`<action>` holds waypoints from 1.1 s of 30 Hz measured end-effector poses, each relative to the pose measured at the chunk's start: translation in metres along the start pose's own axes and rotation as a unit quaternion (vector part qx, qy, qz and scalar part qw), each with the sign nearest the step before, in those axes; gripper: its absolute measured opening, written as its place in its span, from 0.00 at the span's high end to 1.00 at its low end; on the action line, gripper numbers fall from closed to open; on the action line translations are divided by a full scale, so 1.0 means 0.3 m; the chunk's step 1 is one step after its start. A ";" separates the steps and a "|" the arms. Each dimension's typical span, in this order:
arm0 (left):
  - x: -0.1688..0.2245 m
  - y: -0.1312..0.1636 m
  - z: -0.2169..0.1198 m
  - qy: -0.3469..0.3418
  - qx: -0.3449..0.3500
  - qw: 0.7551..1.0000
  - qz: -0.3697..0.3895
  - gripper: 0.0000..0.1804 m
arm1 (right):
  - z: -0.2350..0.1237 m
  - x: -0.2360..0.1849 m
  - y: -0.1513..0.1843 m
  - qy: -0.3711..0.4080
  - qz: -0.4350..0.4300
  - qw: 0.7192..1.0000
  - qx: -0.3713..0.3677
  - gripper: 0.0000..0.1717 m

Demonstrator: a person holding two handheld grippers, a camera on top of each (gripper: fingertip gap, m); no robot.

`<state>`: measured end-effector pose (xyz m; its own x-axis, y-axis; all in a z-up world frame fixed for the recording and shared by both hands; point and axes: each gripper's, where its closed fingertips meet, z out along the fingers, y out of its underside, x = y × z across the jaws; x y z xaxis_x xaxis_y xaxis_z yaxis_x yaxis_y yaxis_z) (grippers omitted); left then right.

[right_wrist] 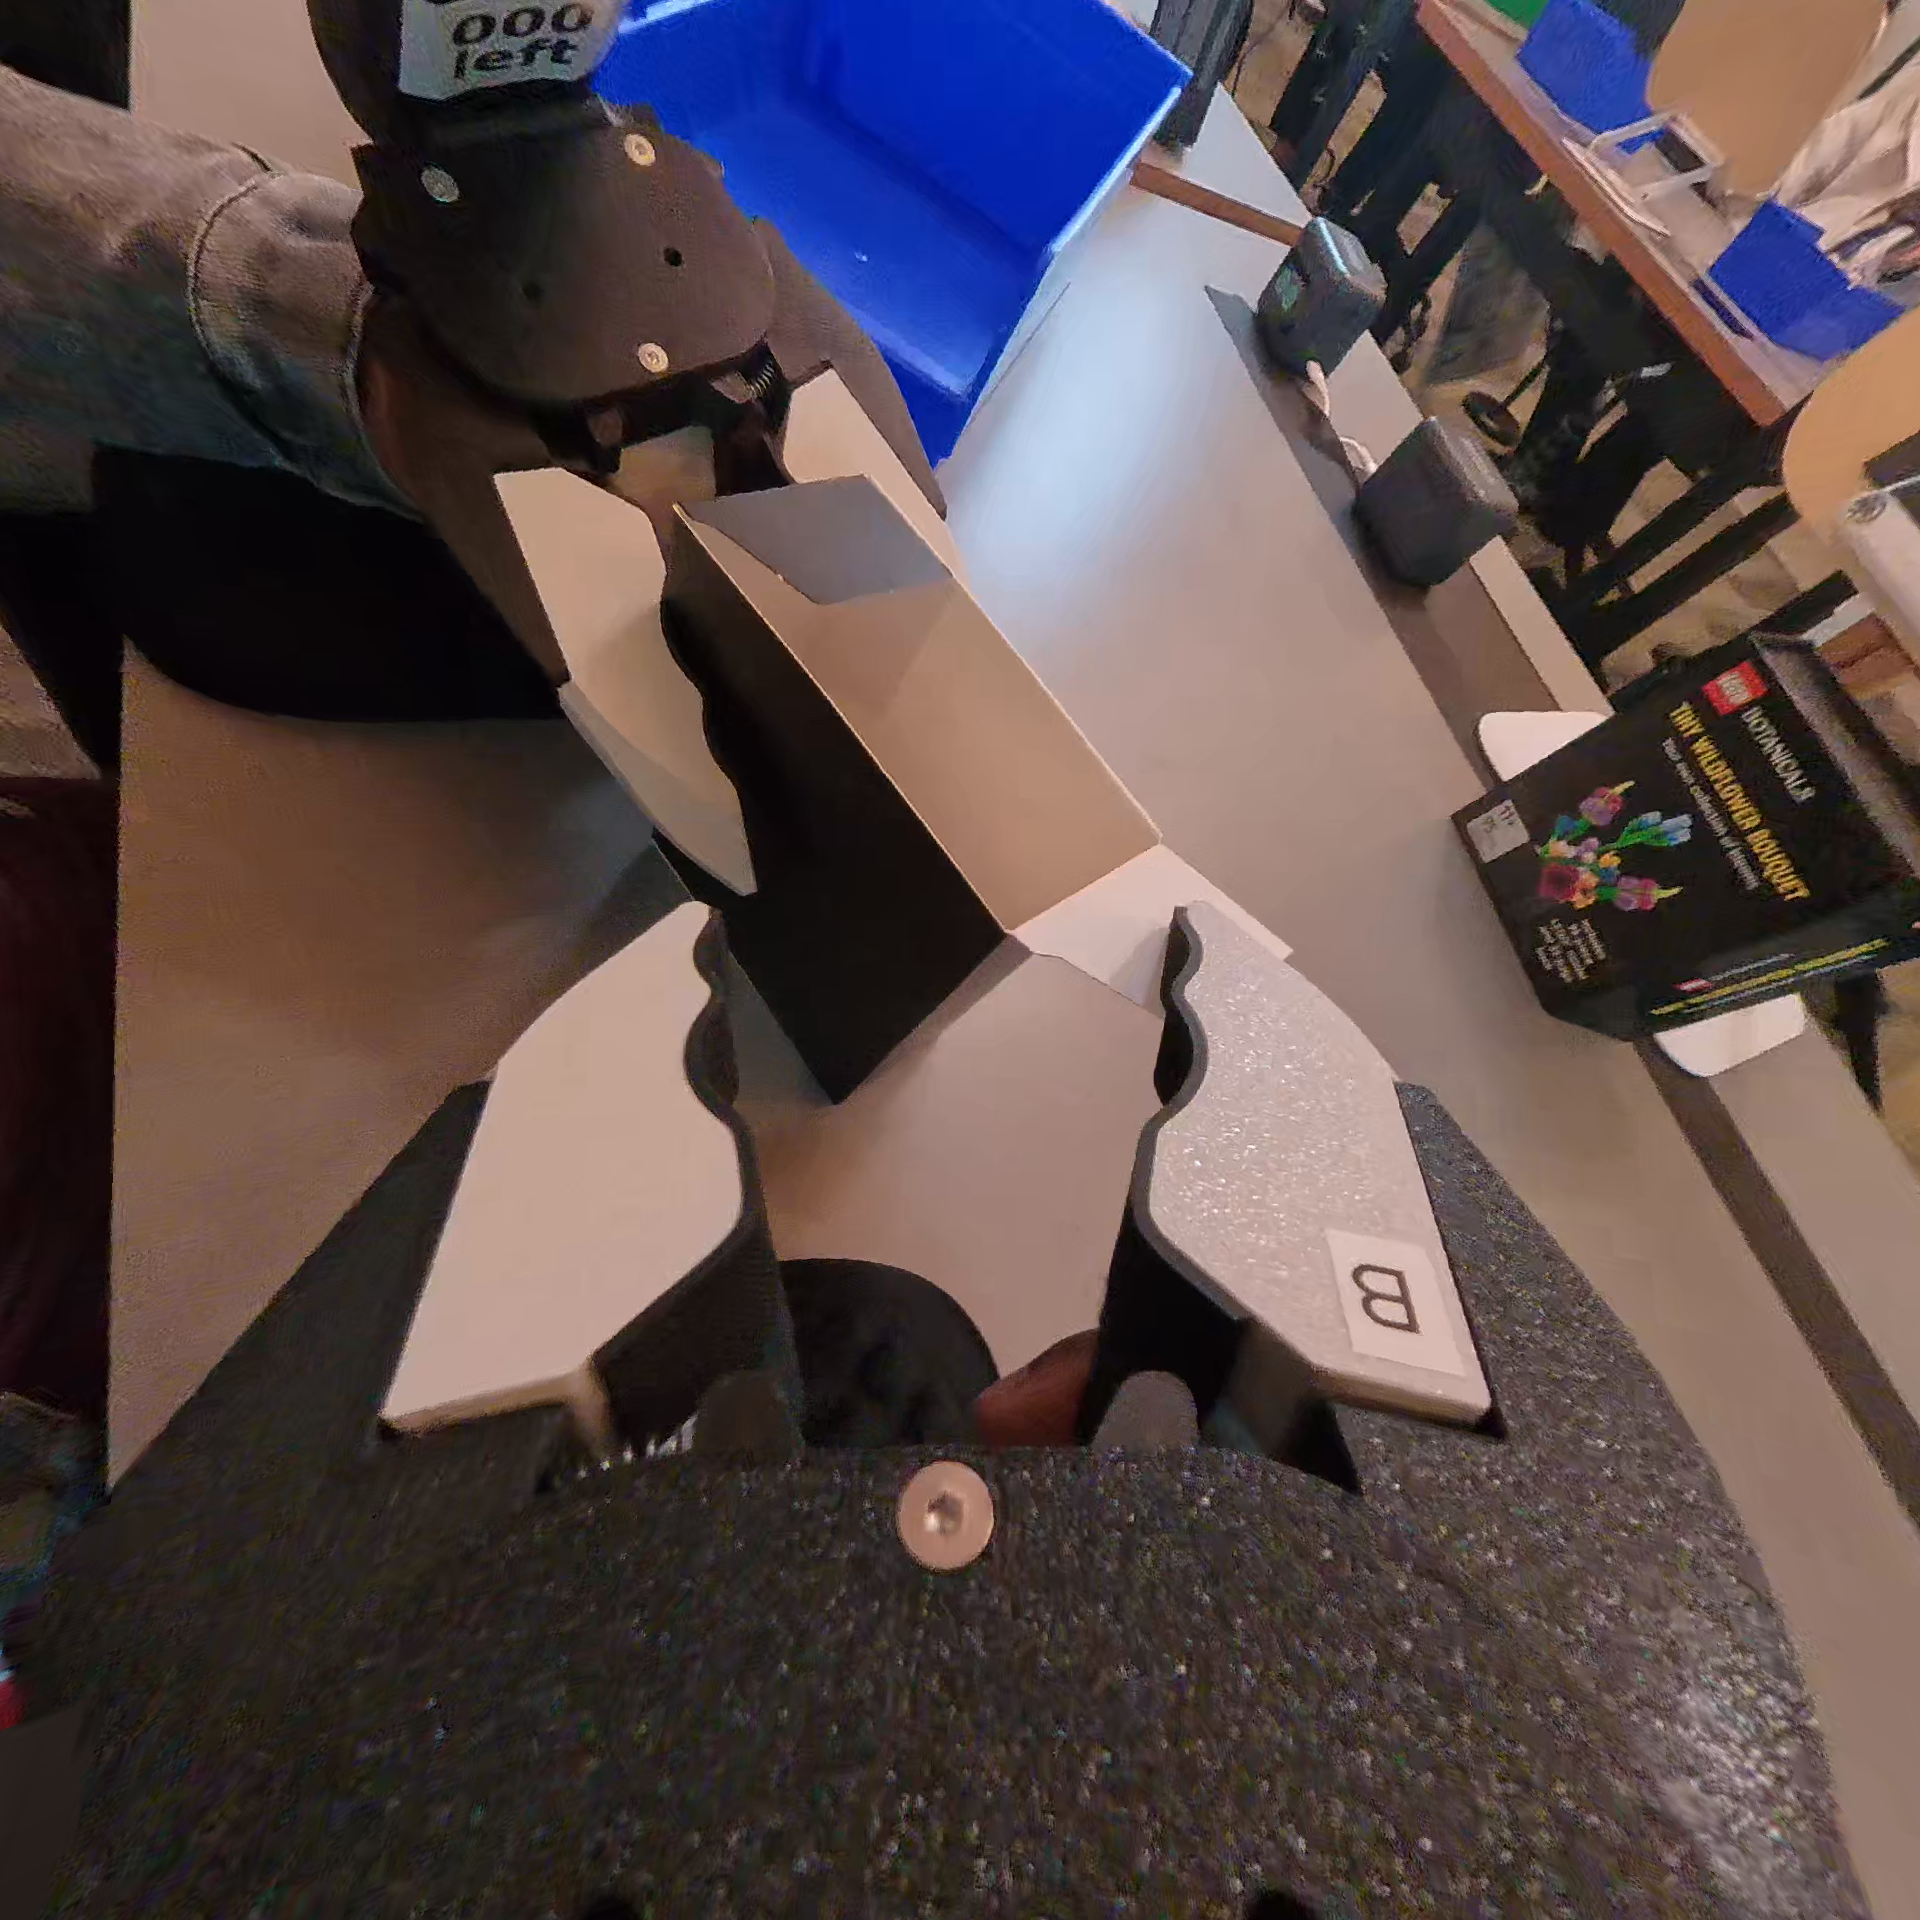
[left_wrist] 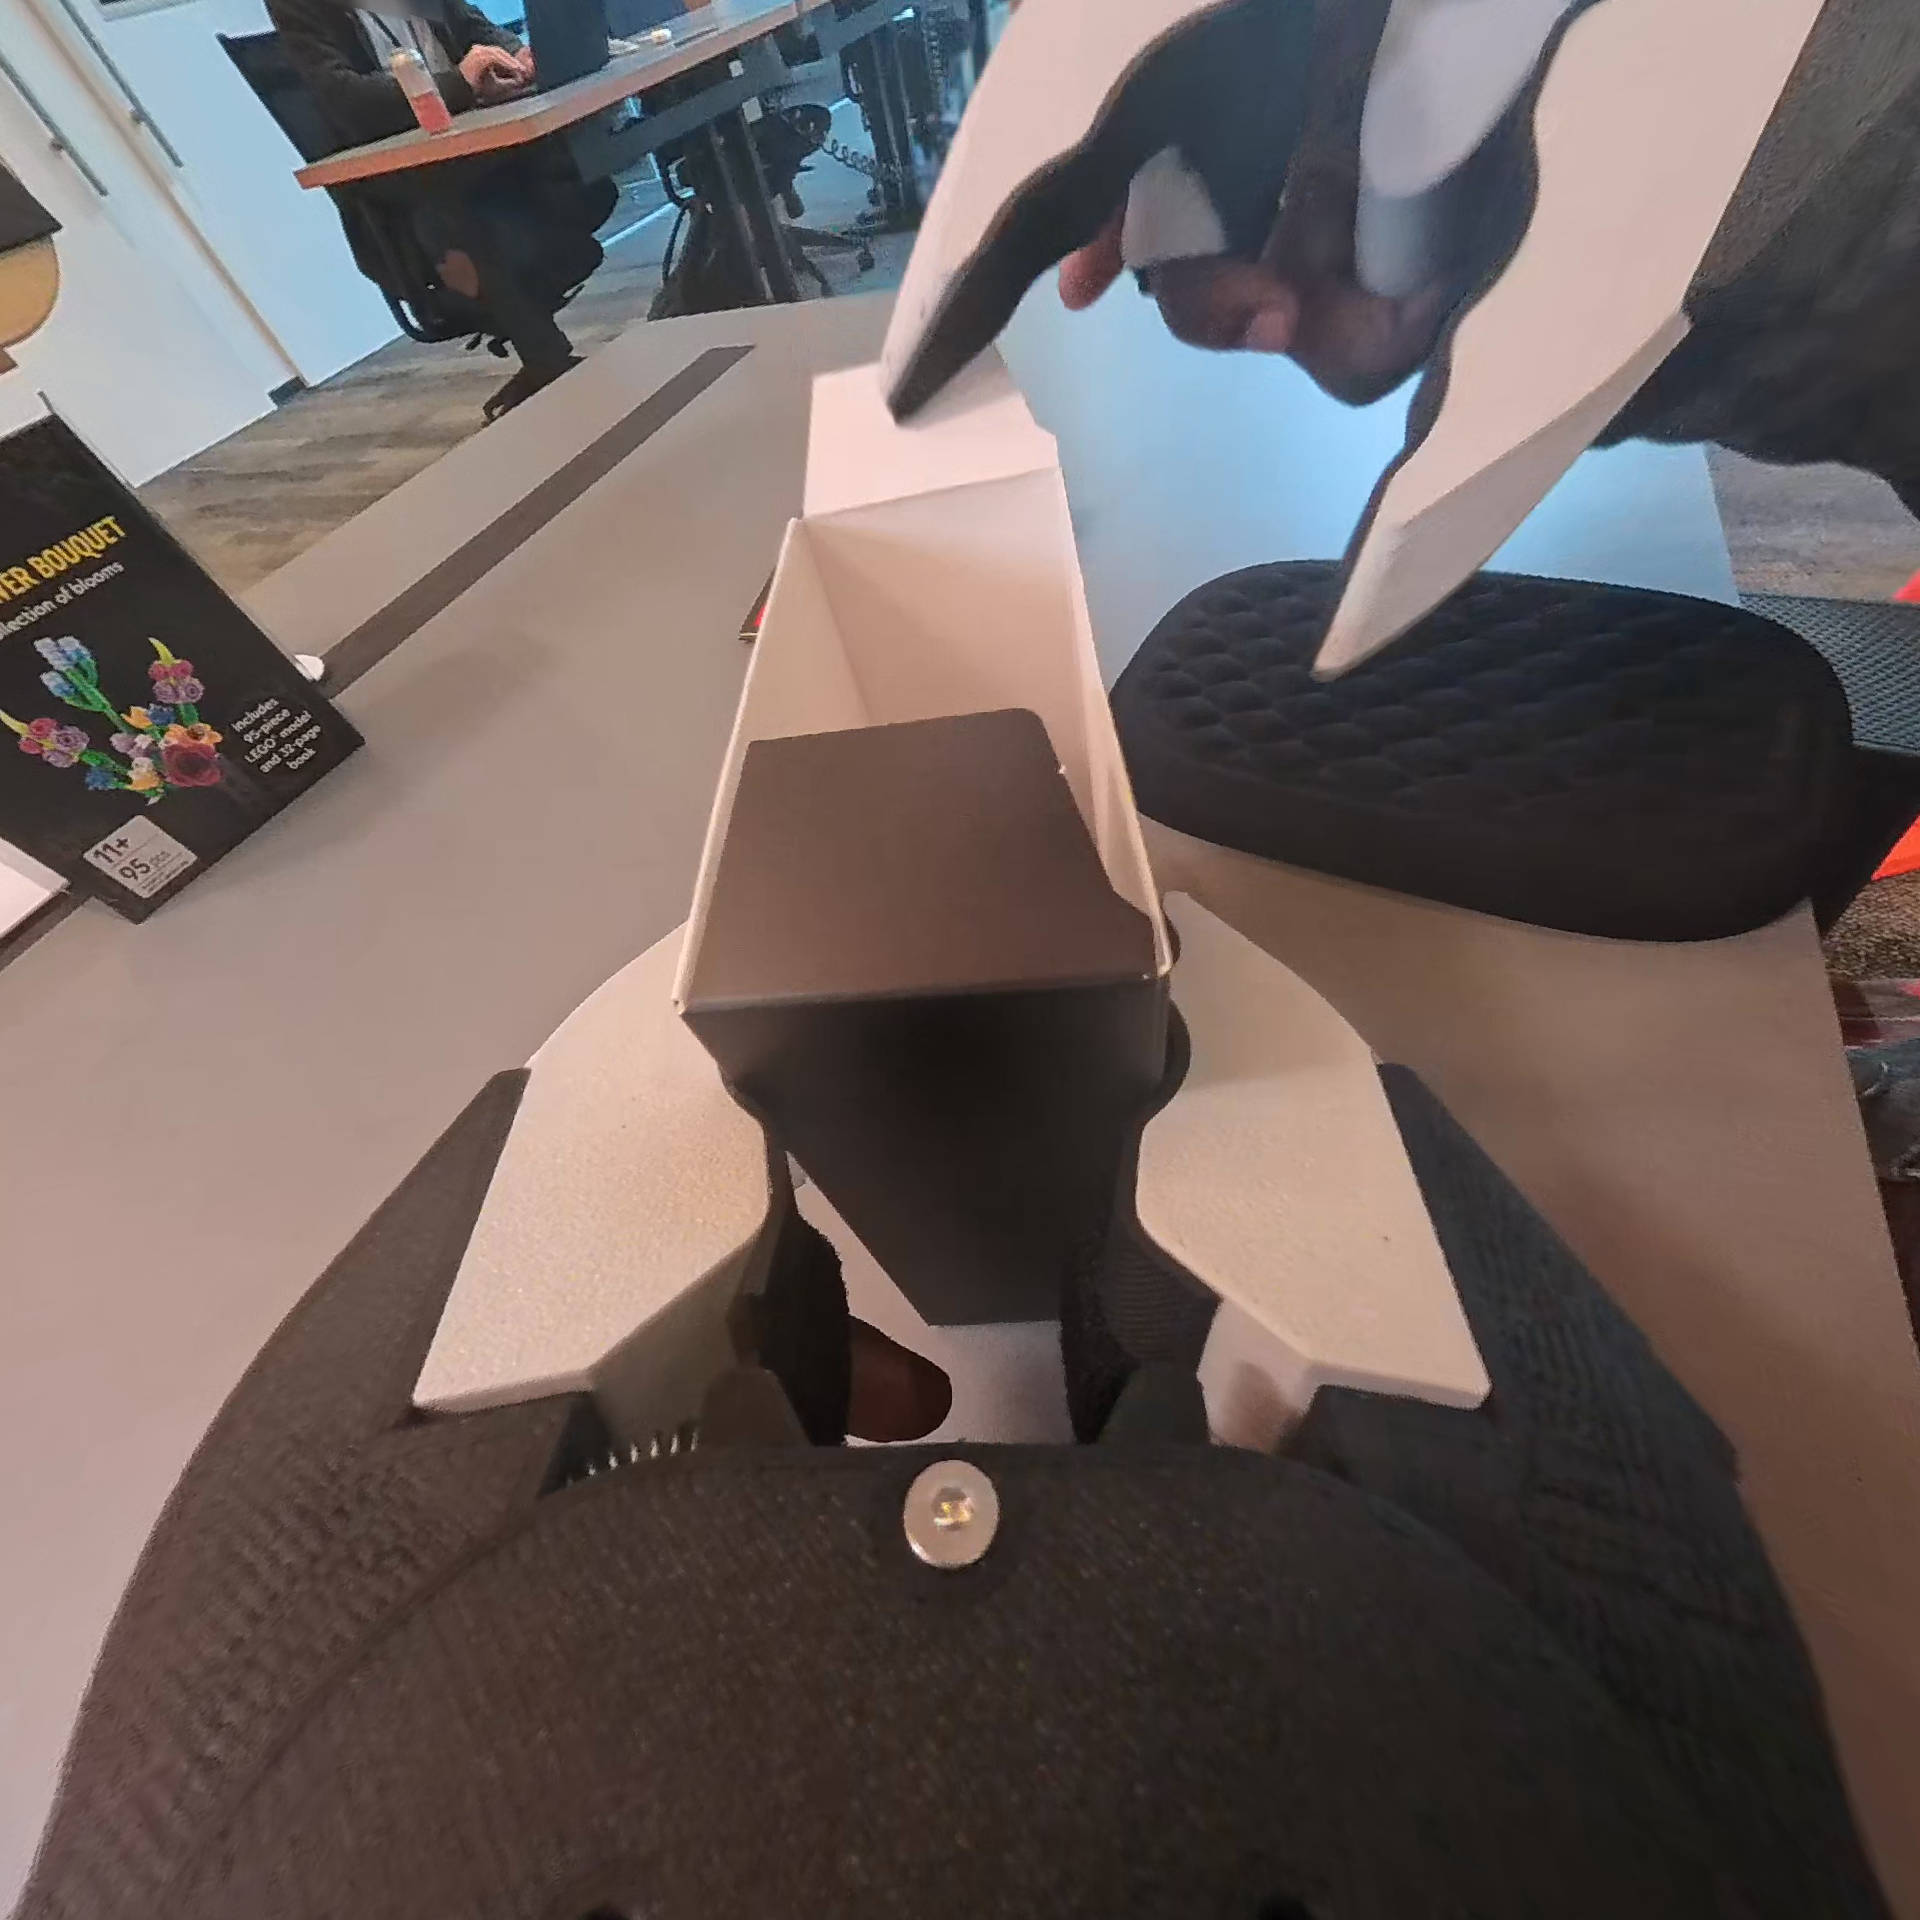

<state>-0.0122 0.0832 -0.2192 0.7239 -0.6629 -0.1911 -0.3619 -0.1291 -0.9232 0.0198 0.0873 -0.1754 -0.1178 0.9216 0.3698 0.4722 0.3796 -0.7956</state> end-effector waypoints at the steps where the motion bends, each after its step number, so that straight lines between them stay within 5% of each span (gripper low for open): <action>1: 0.000 0.000 0.000 0.002 0.000 1.000 0.000 0.61 | 0.002 -0.003 0.003 -0.001 0.010 1.000 0.005 0.55; 16: 0.004 0.000 0.000 0.016 0.005 1.000 -0.005 0.61 | 0.021 -0.033 -0.012 -0.072 0.174 0.976 0.110 0.59; 33: 0.052 0.000 -0.016 0.110 0.016 0.993 0.028 0.61 | -0.020 -0.067 -0.008 -0.105 0.191 0.966 0.142 0.70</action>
<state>-0.0038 0.0693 -0.2204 0.5558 -0.8140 -0.1687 -0.3771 -0.0660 -0.9238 0.0263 0.0673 -0.1780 -0.1702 0.9837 -0.0582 0.2612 -0.0119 -0.9652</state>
